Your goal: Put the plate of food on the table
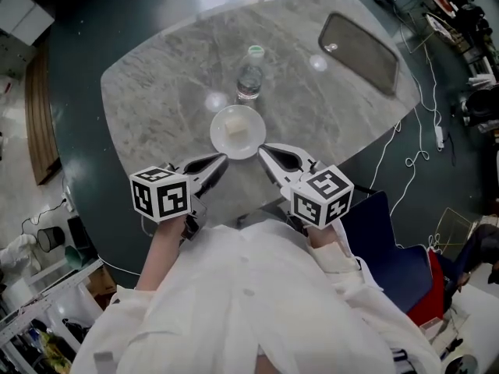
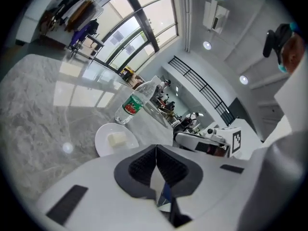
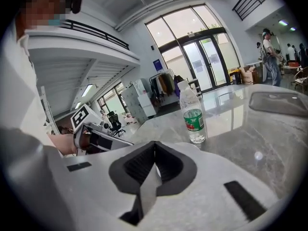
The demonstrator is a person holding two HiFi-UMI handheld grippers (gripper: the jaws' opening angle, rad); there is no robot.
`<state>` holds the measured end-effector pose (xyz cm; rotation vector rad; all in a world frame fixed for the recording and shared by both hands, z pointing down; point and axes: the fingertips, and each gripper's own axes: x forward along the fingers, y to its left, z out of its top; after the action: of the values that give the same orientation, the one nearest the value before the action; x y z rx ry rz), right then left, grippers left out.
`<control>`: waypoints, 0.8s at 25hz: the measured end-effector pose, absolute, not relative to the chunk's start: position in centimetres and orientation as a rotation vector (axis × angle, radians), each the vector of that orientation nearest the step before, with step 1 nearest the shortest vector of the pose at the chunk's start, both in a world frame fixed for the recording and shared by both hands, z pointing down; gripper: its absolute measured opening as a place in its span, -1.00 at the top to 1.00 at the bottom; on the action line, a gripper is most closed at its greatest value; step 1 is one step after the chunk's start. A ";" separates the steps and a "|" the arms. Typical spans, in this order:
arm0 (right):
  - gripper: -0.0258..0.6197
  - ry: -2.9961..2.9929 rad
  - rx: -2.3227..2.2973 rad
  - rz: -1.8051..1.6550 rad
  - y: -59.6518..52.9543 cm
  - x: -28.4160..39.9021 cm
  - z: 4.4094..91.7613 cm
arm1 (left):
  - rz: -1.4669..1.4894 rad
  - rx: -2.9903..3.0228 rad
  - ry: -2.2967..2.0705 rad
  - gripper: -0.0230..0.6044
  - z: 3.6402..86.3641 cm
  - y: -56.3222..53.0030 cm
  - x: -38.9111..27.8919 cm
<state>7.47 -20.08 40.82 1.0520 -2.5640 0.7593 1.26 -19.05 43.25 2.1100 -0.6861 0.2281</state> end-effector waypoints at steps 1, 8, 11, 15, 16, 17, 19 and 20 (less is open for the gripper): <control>0.91 -2.573 1.050 0.748 -20.0 7.4 40.5 | 0.245 2.129 -0.691 0.87 43.0 -18.9 1.3; 0.91 -2.607 1.071 0.674 -19.6 7.3 39.3 | 0.215 2.131 -0.688 0.87 41.9 -18.5 1.2; 0.91 -2.591 1.079 0.631 -19.4 7.4 39.4 | 0.226 2.144 -0.688 0.87 41.8 -18.1 1.5; 0.91 -2.592 1.107 0.640 -19.4 7.8 39.4 | 0.276 2.183 -0.730 0.88 41.8 -17.7 2.3; 0.91 -2.593 1.112 0.638 -19.4 7.8 39.3 | 0.275 2.191 -0.732 0.88 41.7 -17.6 2.4; 0.91 -2.593 1.114 0.631 -19.4 7.8 39.3 | 0.267 2.198 -0.731 0.88 41.5 -17.5 2.6; 0.91 -2.593 1.112 0.619 -19.4 7.7 39.2 | 0.251 2.208 -0.726 0.88 41.2 -17.4 2.8; 0.92 -2.593 1.110 0.617 -19.4 7.7 39.2 | 0.248 2.210 -0.723 0.88 41.2 -17.4 2.9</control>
<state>7.70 -19.40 39.21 1.1097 -2.5934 0.6169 2.87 -17.37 41.18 2.2104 -0.7230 0.2480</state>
